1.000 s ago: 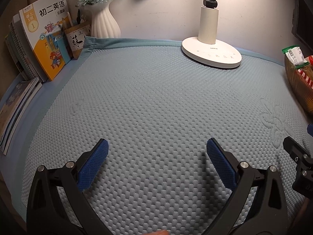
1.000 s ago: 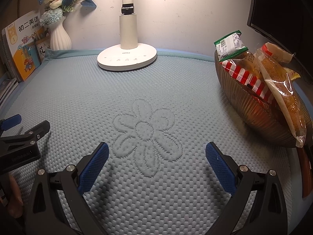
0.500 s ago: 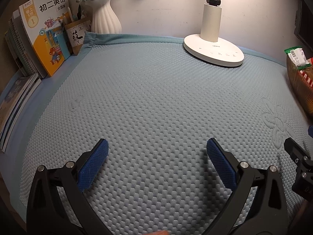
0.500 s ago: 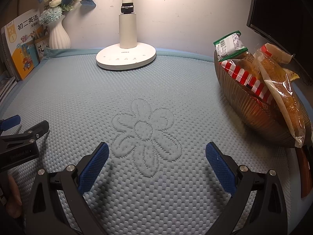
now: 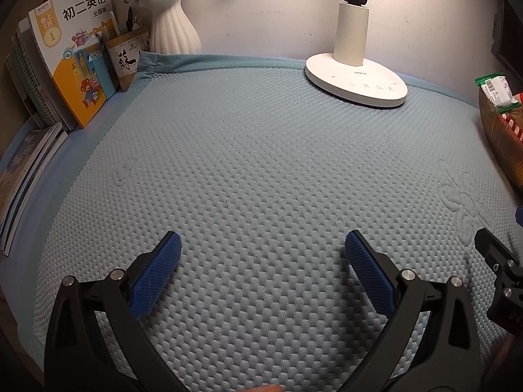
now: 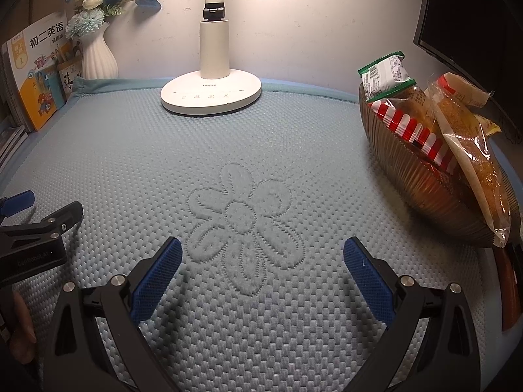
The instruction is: Organize snacks
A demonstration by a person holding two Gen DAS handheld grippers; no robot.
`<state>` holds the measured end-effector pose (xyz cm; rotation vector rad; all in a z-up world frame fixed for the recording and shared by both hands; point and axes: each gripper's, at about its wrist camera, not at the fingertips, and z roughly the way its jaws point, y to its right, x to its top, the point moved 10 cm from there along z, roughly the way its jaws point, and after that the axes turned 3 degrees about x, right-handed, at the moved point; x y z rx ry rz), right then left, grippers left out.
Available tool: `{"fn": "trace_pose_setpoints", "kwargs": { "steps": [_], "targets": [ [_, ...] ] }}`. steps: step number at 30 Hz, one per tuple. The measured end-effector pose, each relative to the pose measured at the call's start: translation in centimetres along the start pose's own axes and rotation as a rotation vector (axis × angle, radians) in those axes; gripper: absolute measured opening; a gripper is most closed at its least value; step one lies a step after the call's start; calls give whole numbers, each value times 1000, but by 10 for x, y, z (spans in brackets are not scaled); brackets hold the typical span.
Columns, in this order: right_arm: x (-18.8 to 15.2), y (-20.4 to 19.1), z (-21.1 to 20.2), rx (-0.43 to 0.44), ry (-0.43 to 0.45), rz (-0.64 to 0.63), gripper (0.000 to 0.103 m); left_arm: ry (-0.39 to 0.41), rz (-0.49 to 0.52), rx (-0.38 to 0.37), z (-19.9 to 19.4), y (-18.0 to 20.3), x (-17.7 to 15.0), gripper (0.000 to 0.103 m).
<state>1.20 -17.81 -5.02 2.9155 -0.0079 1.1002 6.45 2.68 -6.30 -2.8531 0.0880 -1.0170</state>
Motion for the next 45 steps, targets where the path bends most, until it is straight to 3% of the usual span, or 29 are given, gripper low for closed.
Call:
{"fn": "trace_pose_setpoints", "kwargs": {
  "steps": [14, 17, 22, 27, 45],
  "targets": [
    [-1, 1, 3, -7, -12, 3, 98, -25, -12, -10, 4, -2, -3, 100],
    [-4, 8, 15, -28, -65, 28, 98, -35, -11, -2, 6, -3, -4, 100],
    [-10, 14, 28, 25, -137, 81, 98, -54, -13, -4, 9, -2, -5, 100],
    [-13, 15, 26, 17, -96, 97, 98, -67, -39, -20, 13, -4, -8, 100],
    [-12, 13, 26, 18, -99, 96, 98, -57, -44, -23, 12, -4, -8, 100]
  ]
}}
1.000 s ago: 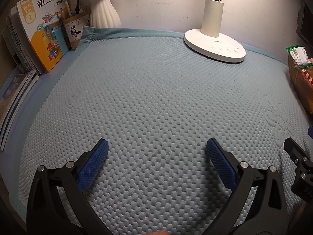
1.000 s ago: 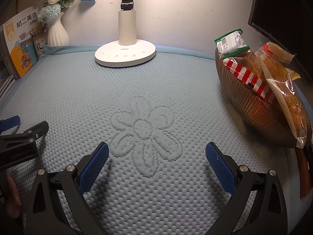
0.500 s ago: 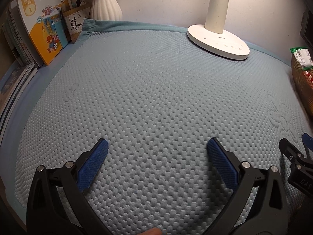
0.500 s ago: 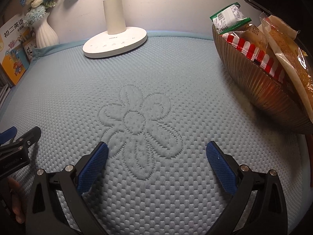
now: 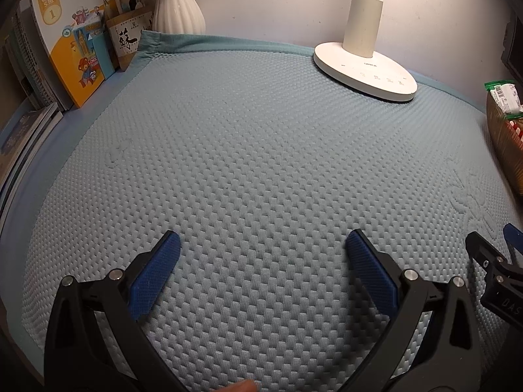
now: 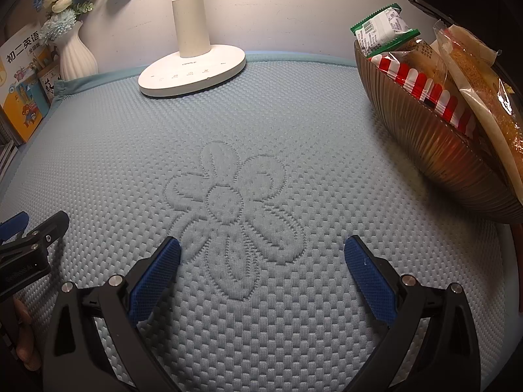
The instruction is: Organize snacks
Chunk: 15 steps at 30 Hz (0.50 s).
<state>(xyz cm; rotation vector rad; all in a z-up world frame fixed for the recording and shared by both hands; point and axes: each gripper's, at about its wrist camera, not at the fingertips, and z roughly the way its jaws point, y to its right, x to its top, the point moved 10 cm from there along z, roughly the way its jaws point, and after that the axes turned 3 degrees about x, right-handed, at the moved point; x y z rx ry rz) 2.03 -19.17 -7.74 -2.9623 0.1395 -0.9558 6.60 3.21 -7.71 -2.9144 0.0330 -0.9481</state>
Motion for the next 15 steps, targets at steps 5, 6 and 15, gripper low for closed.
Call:
{"fn": "trace_pose_setpoints", "kwargs": {
  "steps": [5, 6, 15],
  "targets": [
    [0, 0, 0, 0, 0, 0, 98, 0, -1, -1, 0, 0, 0, 100],
    [0, 0, 0, 0, 0, 0, 98, -1, -1, -3, 0, 0, 0, 100],
    [1, 0, 0, 0, 0, -1, 98, -3, 1, -7, 1, 0, 0, 100]
  ]
}}
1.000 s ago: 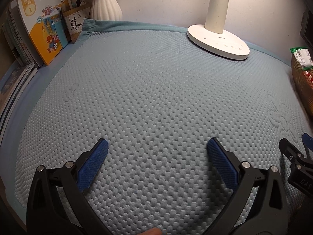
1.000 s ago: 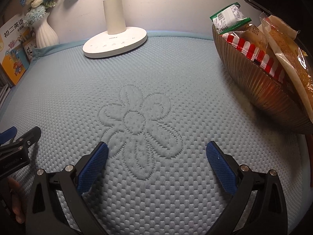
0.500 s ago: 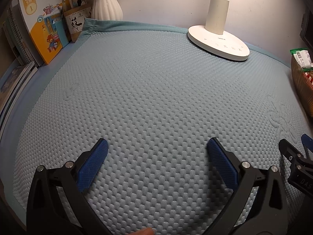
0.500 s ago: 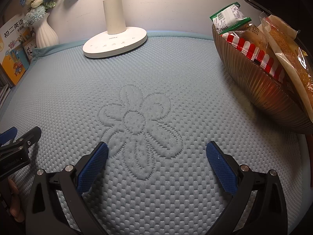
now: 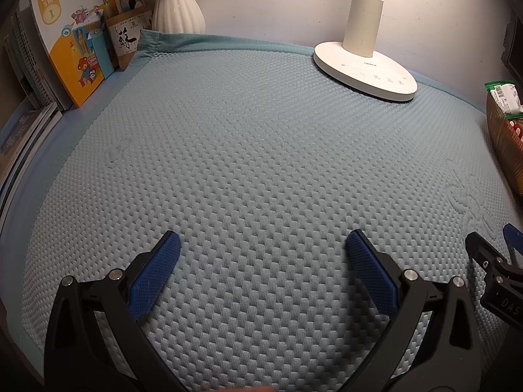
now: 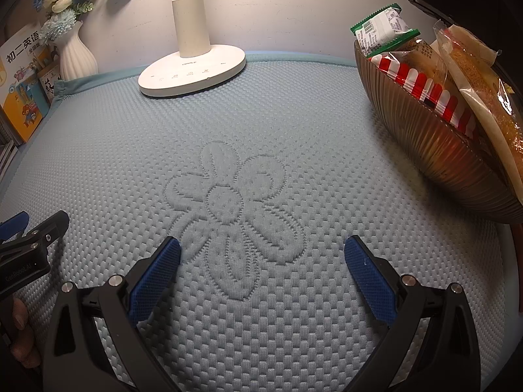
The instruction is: Organize snacks
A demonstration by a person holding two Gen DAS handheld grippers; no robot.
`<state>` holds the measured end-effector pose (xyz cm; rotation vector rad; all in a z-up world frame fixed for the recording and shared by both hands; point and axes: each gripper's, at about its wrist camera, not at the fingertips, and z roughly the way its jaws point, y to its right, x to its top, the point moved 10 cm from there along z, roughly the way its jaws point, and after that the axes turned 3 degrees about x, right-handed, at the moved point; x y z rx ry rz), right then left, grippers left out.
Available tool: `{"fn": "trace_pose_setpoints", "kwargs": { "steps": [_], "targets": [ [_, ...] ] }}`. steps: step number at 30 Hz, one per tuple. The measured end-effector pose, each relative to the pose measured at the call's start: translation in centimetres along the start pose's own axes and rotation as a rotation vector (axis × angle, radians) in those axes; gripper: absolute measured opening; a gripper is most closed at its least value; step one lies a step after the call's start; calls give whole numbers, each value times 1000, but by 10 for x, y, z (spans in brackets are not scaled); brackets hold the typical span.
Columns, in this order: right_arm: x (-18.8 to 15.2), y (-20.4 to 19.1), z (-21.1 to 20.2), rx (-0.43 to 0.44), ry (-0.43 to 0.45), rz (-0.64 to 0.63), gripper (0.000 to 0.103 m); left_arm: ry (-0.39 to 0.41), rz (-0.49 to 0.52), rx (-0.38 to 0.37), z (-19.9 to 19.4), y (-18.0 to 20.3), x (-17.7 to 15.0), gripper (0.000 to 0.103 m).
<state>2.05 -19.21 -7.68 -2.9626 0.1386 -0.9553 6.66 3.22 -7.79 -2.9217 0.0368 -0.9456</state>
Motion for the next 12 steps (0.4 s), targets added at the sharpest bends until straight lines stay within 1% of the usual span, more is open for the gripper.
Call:
{"fn": "trace_pose_setpoints", "kwargs": {
  "steps": [12],
  "targets": [
    [2, -1, -3, 0, -1, 0, 98, 3, 2, 1, 0, 0, 0, 100]
  ]
}}
